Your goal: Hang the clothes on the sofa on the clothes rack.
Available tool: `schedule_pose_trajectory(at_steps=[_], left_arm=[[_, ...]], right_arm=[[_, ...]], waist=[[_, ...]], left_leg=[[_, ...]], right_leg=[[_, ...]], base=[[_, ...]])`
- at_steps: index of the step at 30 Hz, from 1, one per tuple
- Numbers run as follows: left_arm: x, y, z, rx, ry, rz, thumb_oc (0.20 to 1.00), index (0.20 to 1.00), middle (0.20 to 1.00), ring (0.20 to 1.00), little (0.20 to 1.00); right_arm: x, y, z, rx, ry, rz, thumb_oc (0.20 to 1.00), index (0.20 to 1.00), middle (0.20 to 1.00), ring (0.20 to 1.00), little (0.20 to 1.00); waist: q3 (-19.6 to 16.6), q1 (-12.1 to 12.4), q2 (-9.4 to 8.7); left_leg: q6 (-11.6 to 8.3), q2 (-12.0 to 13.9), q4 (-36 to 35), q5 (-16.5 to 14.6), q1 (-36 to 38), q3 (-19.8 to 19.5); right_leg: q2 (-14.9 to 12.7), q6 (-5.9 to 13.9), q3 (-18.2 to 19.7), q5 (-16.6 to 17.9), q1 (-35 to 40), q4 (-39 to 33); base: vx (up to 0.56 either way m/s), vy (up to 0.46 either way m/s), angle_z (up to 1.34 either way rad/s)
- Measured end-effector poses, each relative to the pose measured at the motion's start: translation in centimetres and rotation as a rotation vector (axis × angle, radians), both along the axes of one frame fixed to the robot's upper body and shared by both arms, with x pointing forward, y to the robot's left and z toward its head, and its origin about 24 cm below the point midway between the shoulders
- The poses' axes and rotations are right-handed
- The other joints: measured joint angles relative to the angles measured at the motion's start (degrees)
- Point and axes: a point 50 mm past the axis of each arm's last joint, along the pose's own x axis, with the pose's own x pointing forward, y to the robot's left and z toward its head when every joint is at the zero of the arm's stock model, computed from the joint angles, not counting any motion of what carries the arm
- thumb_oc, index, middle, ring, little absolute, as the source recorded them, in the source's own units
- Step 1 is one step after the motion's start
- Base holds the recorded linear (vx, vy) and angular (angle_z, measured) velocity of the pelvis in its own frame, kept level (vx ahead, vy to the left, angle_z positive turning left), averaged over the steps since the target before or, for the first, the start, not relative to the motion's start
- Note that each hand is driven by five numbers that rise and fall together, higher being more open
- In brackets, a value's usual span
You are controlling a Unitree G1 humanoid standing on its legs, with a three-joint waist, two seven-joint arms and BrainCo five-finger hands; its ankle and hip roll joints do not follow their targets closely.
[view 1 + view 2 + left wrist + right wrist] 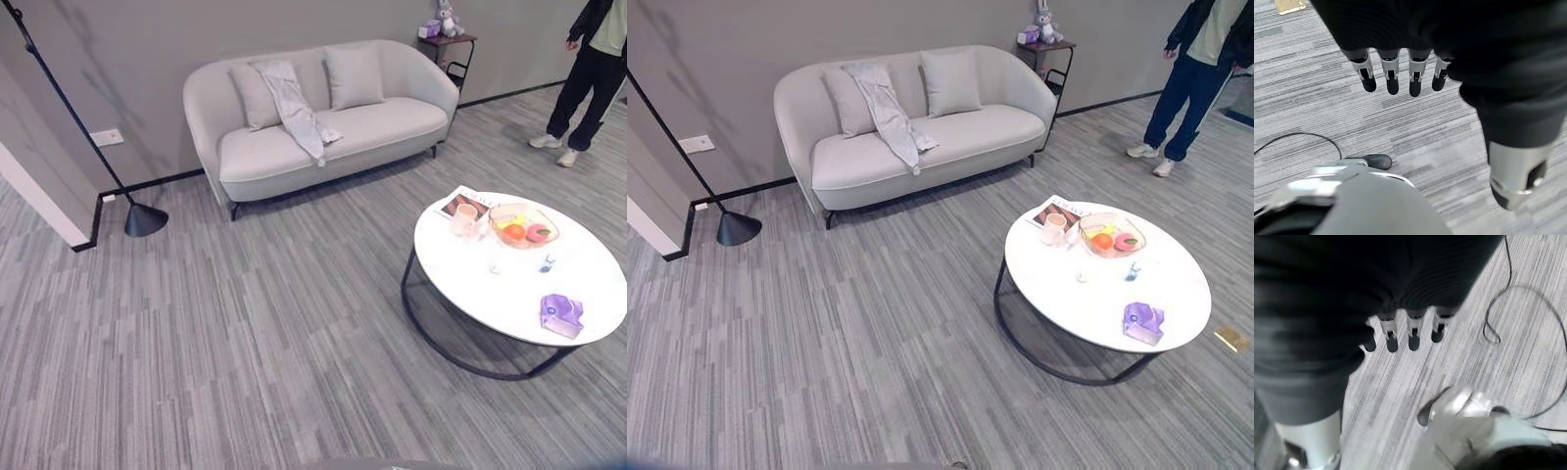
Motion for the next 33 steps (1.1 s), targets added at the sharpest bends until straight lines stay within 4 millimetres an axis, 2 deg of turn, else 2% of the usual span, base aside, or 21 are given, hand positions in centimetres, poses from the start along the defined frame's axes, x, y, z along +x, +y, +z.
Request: schedule_pose_trajectory(at_steps=[2,4,5,8,10,12,13,15,17,19,20,21,22,23,24,25,27,28,29,30,33], left_arm=[[0.3,-0.3,0.0,-0.003,-0.005,-0.021,1.0,1.0,1.0,1.0,1.0],[-0.5,-0.2,-0.1,-0.003,0.013,-0.011,1.0,1.0,1.0,1.0,1.0],[-2.0,-0.2,-0.2,-0.006,0.038,0.04,1.0,1.0,1.0,1.0,1.0],[-4.4,-0.2,-0.2,-0.011,0.094,0.089,1.0,1.0,1.0,1.0,1.0],[-5.5,-0.2,-0.2,-0.016,0.149,0.154,1.0,1.0,1.0,1.0,1.0],[-6.9,0.2,0.0,-0.002,0.193,0.167,1.0,1.0,1.0,1.0,1.0],[-7.5,0.1,0.1,-0.005,0.219,0.173,1.0,1.0,1.0,1.0,1.0],[-7.4,-0.6,0.0,-0.015,0.221,0.13,1.0,1.0,1.0,1.0,1.0],[-8.0,-1.3,-0.1,-0.026,0.227,0.086,1.0,1.0,1.0,1.0,1.0],[-8.6,-1.4,0.0,-0.027,0.244,0.057,1.0,1.0,1.0,1.0,1.0],[-9.5,-1.0,0.1,-0.017,0.268,0.074,1.0,1.0,1.0,1.0,1.0],[-8.1,-0.8,-0.1,-0.002,0.216,0.062,1.0,1.0,1.0,1.0,1.0],[-6.7,-0.4,-0.1,0.014,0.187,0.068,1.0,1.0,1.0,1.0,1.0],[-5.2,0.2,-0.1,0.027,0.14,0.047,1.0,1.0,1.0,1.0,1.0],[-3.3,0.9,0.0,0.043,0.063,0.042,1.0,1.0,1.0,1.0,1.0],[-0.8,2.1,0.4,0.073,-0.044,0.015,1.0,1.0,1.0,1.0,1.0],[0.2,4.2,1.2,0.122,-0.124,0.059,1.0,1.0,1.0,1.0,1.0],[1.3,4.6,1.6,0.11,-0.219,0.188,1.0,1.0,1.0,1.0,1.0],[1.2,4.3,1.5,0.102,-0.224,0.205,1.0,1.0,1.0,1.0,1.0],[0.6,3.7,1.2,0.076,-0.2,0.228,1.0,1.0,1.0,1.0,1.0],[-1.7,2.9,0.8,0.04,-0.166,0.377,1.0,1.0,1.0,1.0,1.0]], right_arm=[[0.4,-0.6,0.2,-0.014,-0.012,-0.022,1.0,1.0,1.0,1.0,1.0],[-0.2,-1.0,0.2,-0.023,0.006,-0.022,1.0,1.0,1.0,1.0,1.0],[-0.9,-0.9,0.2,-0.023,0.018,-0.031,1.0,1.0,1.0,1.0,1.0],[-2.3,-0.9,0.1,-0.017,0.04,-0.062,1.0,1.0,1.0,1.0,1.0],[-3.0,-0.7,0.1,-0.007,0.065,-0.081,1.0,1.0,1.0,1.0,1.0],[-4.5,-0.2,0.0,0.015,0.114,-0.105,1.0,1.0,1.0,1.0,1.0],[-5.2,0.2,0.0,0.031,0.155,-0.105,1.0,1.0,1.0,1.0,1.0],[-5.5,0.4,0.0,0.043,0.182,-0.103,1.0,1.0,1.0,1.0,1.0],[-6.1,0.2,0.1,0.039,0.199,-0.107,1.0,1.0,1.0,1.0,1.0],[-5.5,0.1,0.1,0.031,0.184,-0.099,1.0,1.0,1.0,1.0,1.0],[-6.3,0.4,0.1,0.036,0.199,-0.118,1.0,1.0,1.0,1.0,1.0],[-6.5,0.3,0.1,0.025,0.185,-0.133,1.0,1.0,1.0,1.0,1.0],[-5.5,-0.6,0.2,0.007,0.159,-0.115,1.0,1.0,1.0,1.0,1.0],[-5.2,-0.9,0.2,0.002,0.162,-0.112,1.0,1.0,1.0,1.0,1.0],[-4.6,-1.2,0.3,-0.014,0.144,-0.11,1.0,1.0,1.0,1.0,1.0],[-4.2,-1.4,0.3,-0.033,0.124,-0.104,1.0,1.0,1.0,1.0,1.0],[-1.2,-2.5,0.6,-0.091,0.009,-0.072,1.0,1.0,1.0,1.0,1.0],[-0.1,-3.2,0.9,-0.118,-0.054,-0.111,1.0,1.0,1.0,1.0,1.0],[0.5,-3.7,1.1,-0.134,-0.073,-0.107,1.0,1.0,1.0,1.0,1.0],[0.9,-4.3,1.3,-0.151,-0.087,-0.086,1.0,1.0,1.0,1.0,1.0],[0.1,-4.1,1.2,-0.141,-0.085,-0.097,1.0,1.0,1.0,1.0,1.0]], waist=[[2.3,0.0,2.31],[2.3,-0.3,2.91],[2.3,-0.5,2.28],[1.8,-0.8,1.63],[1.7,-1.6,1.84],[2.5,-1.9,1.92],[2.4,-3.1,1.89],[2.2,-5.6,2.92],[1.0,-7.7,5.39],[-0.1,-9.1,6.4],[-1.3,-9.6,5.28],[-3.1,-9.1,4.58],[-2.9,-9.1,4.26],[-2.7,-8.5,2.4],[-2.9,-6.1,-0.84],[-2.3,-3.2,-4.16],[-2.5,-0.2,-8.73],[-1.5,2.5,-11.69],[-1.4,3.0,-11.26],[-1.4,2.8,-8.82],[-1.5,4.3,-8.52]], left_leg=[[1.22,2.5,1.9,-2.0,0.9,1.4],[1.16,3.0,2.0,-2.1,1.5,2.5],[-1.04,1.5,1.8,-3.1,2.8,3.4],[-2.87,-0.8,1.8,-4.1,1.9,2.4],[-1.88,-1.5,2.0,-4.4,1.2,1.3],[-1.6,-1.2,2.0,-5.5,2.9,1.2],[-2.24,-0.8,4.4,-8.1,2.8,1.1],[-3.22,2.1,8.6,-11.7,2.4,-0.3],[-5.46,6.4,7.7,-14.1,5.6,-0.8],[-8.36,10.7,5.8,-15.6,9.9,1.0],[-8.97,12.0,8.3,-15.4,11.3,0.9],[-9.49,14.5,17.1,-14.5,9.0,-1.7],[-9.26,16.1,25.9,-12.0,5.2,-2.2],[-5.9,16.9,34.0,-5.4,2.2,-1.5],[-3.39,17.3,42.3,9.7,-2.3,-1.3],[-2.7,17.2,51.2,16.7,-7.1,-1.4],[-4.96,16.0,56.0,11.7,-14.2,-1.3],[-5.94,14.0,52.3,3.1,-17.2,1.7],[-4.99,12.7,45.5,2.9,-17.6,3.1],[-5.45,12.9,40.0,3.5,-19.1,3.0],[-7.19,9.3,25.3,7.8,-23.2,9.7]], right_leg=[[0.5,3.38,-3.7,4.8,-6.1,11.6],[-0.8,2.39,-5.5,2.6,-9.1,19.6],[-5.7,1.51,-7.4,-1.9,-9.8,19.8],[-11.2,2.77,-7.6,-3.3,-8.7,4.2],[-13.4,3.7,-7.8,-1.7,-5.8,-18.9],[-15.9,3.0,-7.7,-0.7,-7.5,-22.6],[-18.4,2.98,-7.6,-0.6,-11.6,-21.5],[-18.8,2.84,-7.5,-0.1,-15.1,-13.4],[-16.9,1.9,-9.0,0.7,-16.5,-4.4],[-13.5,3.93,-8.2,1.2,-18.5,11.1],[-12.2,3.13,-8.2,1.4,-16.6,13.0],[-10.7,2.37,-10.1,-9.2,-14.6,14.6],[-10.0,-0.4,-11.3,-13.4,-12.2,15.0],[-9.8,-2.26,-11.9,-14.9,-9.4,14.2],[-9.5,-4.45,-11.5,-15.0,-4.1,9.6],[-9.2,-2.57,-11.1,-10.8,2.2,2.1],[-8.7,-3.41,-12.3,-6.9,9.5,-4.5],[-8.7,-0.37,-10.4,-6.7,17.6,-12.6],[-7.6,0.39,-10.8,-7.1,19.2,-12.5],[-5.3,0.68,-11.9,-7.0,20.3,-11.6],[-3.8,-1.12,-14.4,-11.2,28.0,-19.1]], base=[[0.22,0.035,-0.31],[0.29,-0.046,-0.2],[0.4,-0.186,-0.28],[0.47,-0.192,-0.09],[0.31,-0.099,0.17],[0.62,-0.199,0.09],[0.81,-0.291,0.1],[0.79,-0.269,0.43],[0.77,-0.244,0.32],[0.59,-0.281,-0.02],[0.88,-0.555,-0.02],[1.06,-0.748,0.24],[0.93,-0.763,0.17],[0.42,-0.396,0.32],[0.44,-0.371,-0.06],[0.65,-0.335,-0.32],[0.84,-0.304,-0.44],[0.53,-0.092,-0.33],[0.33,-0.056,-0.26],[0.38,-0.071,-0.34],[0.37,-0.015,-0.64]])
